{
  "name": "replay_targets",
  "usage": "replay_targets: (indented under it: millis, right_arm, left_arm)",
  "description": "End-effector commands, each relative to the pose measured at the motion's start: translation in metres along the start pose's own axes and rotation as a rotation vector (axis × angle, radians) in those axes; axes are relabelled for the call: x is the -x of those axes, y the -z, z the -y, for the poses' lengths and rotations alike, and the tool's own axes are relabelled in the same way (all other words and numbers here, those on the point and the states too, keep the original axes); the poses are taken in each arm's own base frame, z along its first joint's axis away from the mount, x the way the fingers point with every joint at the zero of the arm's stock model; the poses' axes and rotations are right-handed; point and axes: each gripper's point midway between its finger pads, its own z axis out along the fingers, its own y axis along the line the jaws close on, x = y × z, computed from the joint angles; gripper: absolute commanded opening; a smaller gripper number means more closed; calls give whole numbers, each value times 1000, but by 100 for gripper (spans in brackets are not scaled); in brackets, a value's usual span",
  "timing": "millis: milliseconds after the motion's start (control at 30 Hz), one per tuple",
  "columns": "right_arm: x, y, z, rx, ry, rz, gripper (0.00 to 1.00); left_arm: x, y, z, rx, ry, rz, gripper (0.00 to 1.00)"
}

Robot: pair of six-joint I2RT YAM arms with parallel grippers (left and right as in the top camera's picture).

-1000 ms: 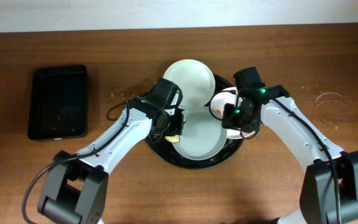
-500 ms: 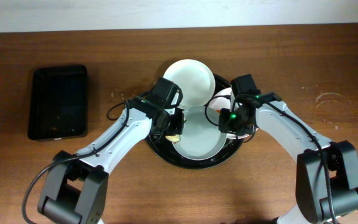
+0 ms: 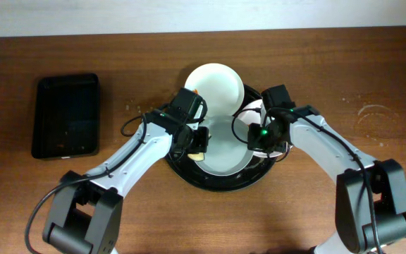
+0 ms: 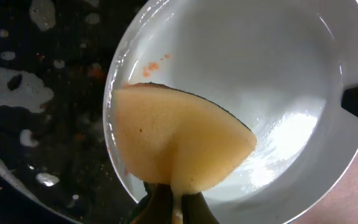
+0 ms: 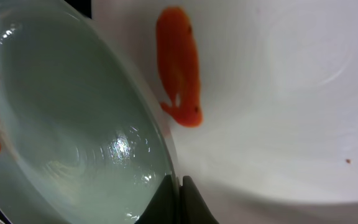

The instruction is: Clean dirty plates on tray and stack at the side

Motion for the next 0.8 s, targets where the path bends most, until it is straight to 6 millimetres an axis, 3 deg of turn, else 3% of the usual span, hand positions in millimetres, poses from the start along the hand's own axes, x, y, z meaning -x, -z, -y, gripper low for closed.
replay_targets:
  millis: [0, 167, 333, 467, 767]
  right_arm:
    - [14, 30, -15, 19, 29, 90, 4]
    - [7, 48, -26, -21, 70, 110, 4]
    - [-5, 58, -31, -81, 101, 86, 4]
    - [-13, 59, -31, -102, 112, 64, 4]
    - [-10, 71, -13, -226, 108, 82, 4]
  left_arm:
    - [7, 6, 7, -24, 2, 20, 2]
    - [6, 2, 15, -33, -20, 24, 1]
    - [3, -23, 20, -21, -30, 4, 0]
    - [-2, -40, -2, 68, -8, -27, 0]
    - [2, -35, -31, 225, 4, 7, 0]
